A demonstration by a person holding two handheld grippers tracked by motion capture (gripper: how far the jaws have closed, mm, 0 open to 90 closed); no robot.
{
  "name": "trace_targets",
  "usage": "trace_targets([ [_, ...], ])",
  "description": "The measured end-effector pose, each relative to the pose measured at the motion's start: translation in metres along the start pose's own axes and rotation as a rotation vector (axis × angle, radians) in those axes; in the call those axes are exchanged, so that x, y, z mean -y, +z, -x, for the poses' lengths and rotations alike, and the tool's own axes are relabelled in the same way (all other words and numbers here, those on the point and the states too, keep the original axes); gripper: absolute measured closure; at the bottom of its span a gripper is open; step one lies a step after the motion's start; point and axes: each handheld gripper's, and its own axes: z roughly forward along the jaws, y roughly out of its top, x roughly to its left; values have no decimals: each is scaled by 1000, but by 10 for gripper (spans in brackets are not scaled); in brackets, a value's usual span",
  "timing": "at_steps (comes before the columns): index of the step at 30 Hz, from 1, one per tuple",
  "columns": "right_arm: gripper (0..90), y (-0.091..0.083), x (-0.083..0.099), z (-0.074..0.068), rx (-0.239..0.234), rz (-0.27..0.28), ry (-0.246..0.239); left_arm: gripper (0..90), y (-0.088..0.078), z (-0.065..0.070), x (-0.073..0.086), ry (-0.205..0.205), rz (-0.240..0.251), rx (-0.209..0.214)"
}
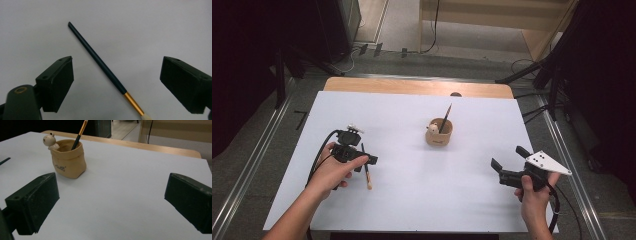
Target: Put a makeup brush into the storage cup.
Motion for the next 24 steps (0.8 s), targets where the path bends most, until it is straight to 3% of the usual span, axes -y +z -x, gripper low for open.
trace_targets([
  [2, 0, 0, 0, 0, 1, -1, 1, 185, 0, 0, -2, -22, -17, 17],
  [4, 0, 0, 0, -1, 0, -4, 0, 270, 0, -2, -5, -59, -58, 63],
  [11, 0, 0, 0, -1, 3, -5, -3, 397, 7, -5, -7, -72, -114, 15],
  [16, 0, 1, 0, -1, 4, -6, -1, 511, 11, -4, -8, -97, -125, 38],
  [20, 0, 2, 0, -2, 5, -7, -1, 564, 13, -4, -8, -106, -136, 30],
  [24, 0, 3, 0, -2, 7, -7, -5, 601, 18, -2, -7, -95, -150, -3],
])
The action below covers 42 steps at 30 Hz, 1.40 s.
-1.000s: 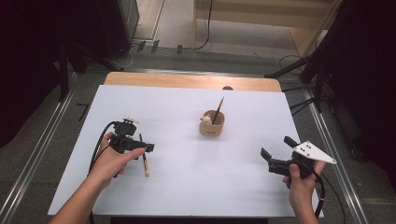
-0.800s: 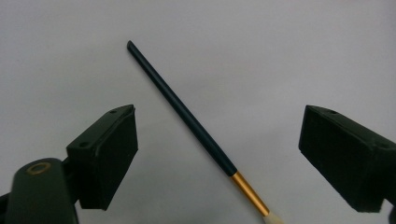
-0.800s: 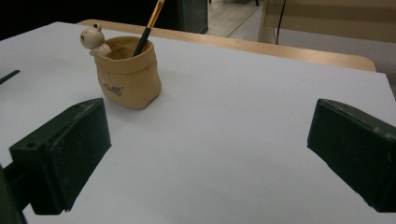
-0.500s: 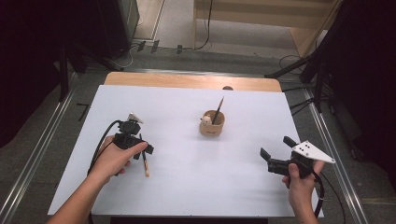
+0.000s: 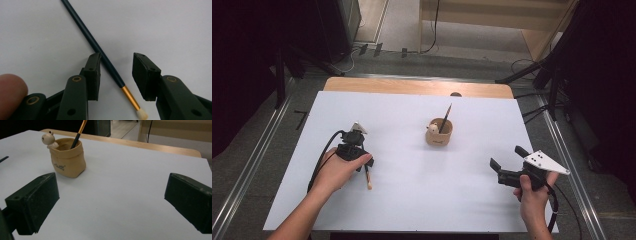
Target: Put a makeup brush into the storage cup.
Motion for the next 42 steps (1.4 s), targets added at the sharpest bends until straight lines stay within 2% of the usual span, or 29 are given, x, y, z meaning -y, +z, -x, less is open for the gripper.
trace_targets([
  [7, 0, 0, 0, 0, 1, -2, 0, 661, 5, 3, 0, 3, -13, -34],
  [11, 0, 2, 0, 0, 0, -5, 3, 675, 6, 3, 0, 8, -15, -39],
  [22, 0, 5, 0, -2, -1, -10, 0, 771, 6, 3, -1, 32, -19, -78],
  [24, 0, 5, 0, -2, -2, -11, 2, 808, 6, 3, -1, 48, -20, -89],
  [27, 0, 4, 0, -2, -4, -15, 7, 818, 7, 4, -1, 67, -28, -92],
  [32, 0, 5, 0, -3, -19, -14, 1, 829, 7, 0, -4, 87, -51, -65],
  [37, 0, 6, 1, -4, -35, -25, 3, 833, 8, 5, -5, 144, -56, -97],
  [38, 5, 7, 1, -4, -39, -28, -3, 834, 7, 7, -4, 177, -62, -114],
  [39, 44, 7, 0, -4, -43, -31, -2, 840, 8, 9, -4, 203, -62, -126],
  [40, 118, 8, 0, -5, -35, -32, -11, 844, 8, 11, -4, 218, -65, -136],
  [41, 155, 9, 0, -7, -17, -35, -17, 848, 8, 12, -4, 226, -68, -142],
  [42, 145, 9, 0, -8, -9, -38, -21, 850, 8, 13, -4, 235, -69, -147],
])
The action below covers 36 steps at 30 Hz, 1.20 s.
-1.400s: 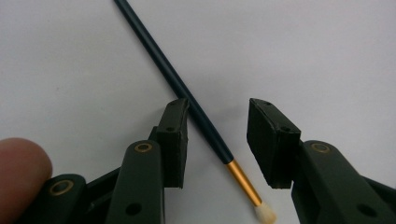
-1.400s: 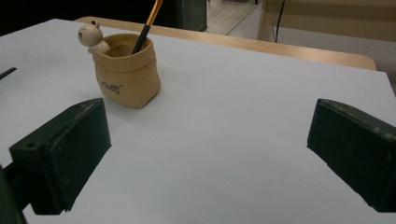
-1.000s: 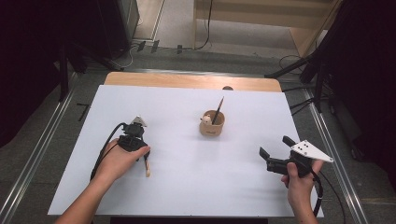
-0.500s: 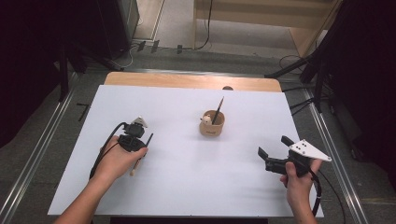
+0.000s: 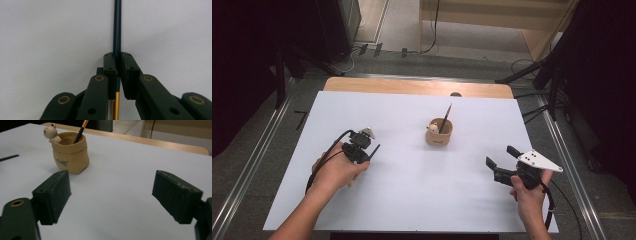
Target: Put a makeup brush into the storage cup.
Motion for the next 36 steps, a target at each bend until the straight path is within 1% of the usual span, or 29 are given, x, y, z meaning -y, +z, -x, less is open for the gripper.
trace_targets([
  [1, 140, 1, 0, -1, -10, -6, -3, 851, 0, 0, 0, 6, -1, -3],
  [4, 144, 3, 0, -4, -17, -15, -17, 853, 0, 0, 1, 28, 7, -4],
  [7, 157, 4, -2, -7, -27, -20, -27, 855, 0, 0, 1, 54, 11, -4],
  [8, 165, 4, -2, -8, -37, -23, -26, 855, -1, 1, 2, 63, 13, -4],
  [9, 180, 4, -3, -9, -45, -22, -36, 856, -1, 1, 2, 73, 14, -4],
  [10, 209, 4, -4, -10, -54, -22, -45, 855, -1, 1, 2, 88, 17, -3],
  [12, 227, 4, -6, -12, -79, -28, -53, 855, -3, 2, 2, 121, 7, -4],
  [13, 245, 5, -7, -13, -91, -31, -64, 855, -4, 2, 2, 138, 2, -1],
  [14, 272, 5, -8, -14, -101, -33, -78, 855, -6, 3, 3, 153, 12, 1],
  [15, 285, 6, -9, -15, -118, -39, -88, 855, -9, 4, 4, 183, 17, 7],
  [16, 306, 6, -11, -16, -138, -47, -102, 855, -11, 6, 4, 194, 25, 19],
  [17, 345, 7, -12, -17, -149, -47, -105, 855, -14, 8, 5, 208, 37, 32],
  [19, 398, 8, -14, -19, -176, -50, -111, 855, -18, 14, 7, 262, 39, 14],
  [20, 436, 9, -15, -19, -185, -54, -118, 855, -21, 18, 7, 289, 44, 27],
  [21, 483, 11, -16, -20, -203, -57, -126, 855, -23, 20, 7, 302, 44, 44],
  [22, 497, 12, -17, -21, -216, -60, -126, 855, -25, 23, 8, 316, 58, 62],
  [23, 512, 13, -19, -22, -226, -62, -136, 855, -28, 26, 8, 332, 66, 67],
  [25, 566, 15, -21, -25, -270, -69, -151, 854, -32, 32, 7, 373, 80, 70],
  [26, 577, 16, -23, -26, -293, -68, -158, 855, -33, 34, 7, 390, 95, 70],
  [27, 593, 17, -24, -28, -317, -72, -157, 855, -35, 36, 6, 403, 99, 71],
  [28, 605, 19, -26, -28, -354, -74, -159, 854, -37, 38, 5, 428, 101, 69],
  [29, 616, 21, -28, -29, -389, -74, -163, 854, -38, 39, 4, 437, 106, 70],
  [30, 623, 23, -29, -30, -402, -74, -173, 854, -39, 40, 3, 445, 106, 70],
  [32, 631, 26, -30, -33, -432, -69, -193, 854, -40, 42, 1, 470, 109, 84],
  [33, 633, 28, -31, -35, -446, -67, -204, 854, -41, 43, 0, 480, 105, 83],
  [36, 624, 34, -33, -42, -502, -80, -232, 854, -44, 45, -4, 504, 112, 95],
])
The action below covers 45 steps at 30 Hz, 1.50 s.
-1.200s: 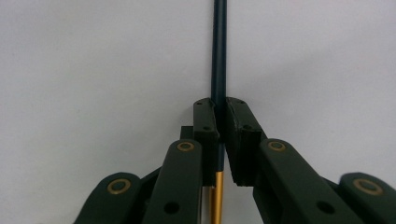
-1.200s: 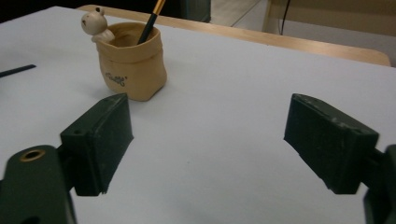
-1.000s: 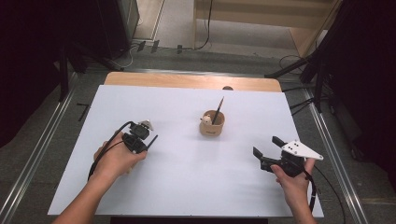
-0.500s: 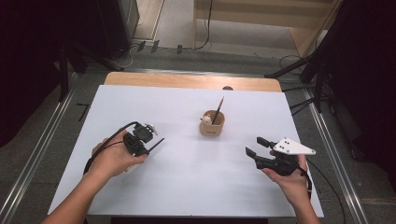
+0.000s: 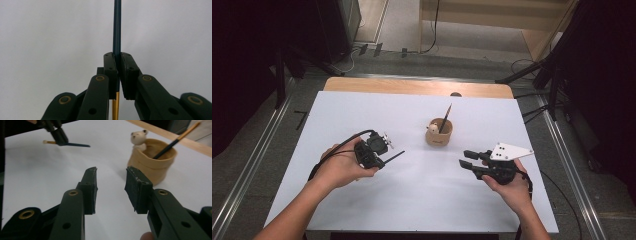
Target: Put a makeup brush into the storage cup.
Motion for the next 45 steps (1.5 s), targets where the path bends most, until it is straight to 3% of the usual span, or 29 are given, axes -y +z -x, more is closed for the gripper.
trace_targets([
  [4, 619, 13, -6, -2, -86, -32, -14, 854, -3, 1, -6, 48, 19, 12],
  [11, 636, 34, -17, -2, -149, -44, -18, 854, -6, 8, -16, 135, 31, 14],
  [15, 668, 46, -21, -4, -174, -52, -26, 853, -7, 13, -19, 192, 42, 13],
  [18, 686, 53, -22, -4, -191, -64, -24, 853, -8, 16, -20, 197, 60, 25],
  [23, 692, 64, -24, -6, -219, -76, -15, 854, -6, 23, -24, 245, 62, 27],
  [35, 669, 73, -22, -7, -265, -102, -10, 854, -4, 45, -29, 381, 66, 28],
  [45, 702, 84, -19, -12, -342, -208, -13, 854, -3, 54, -32, 440, 51, 27],
])
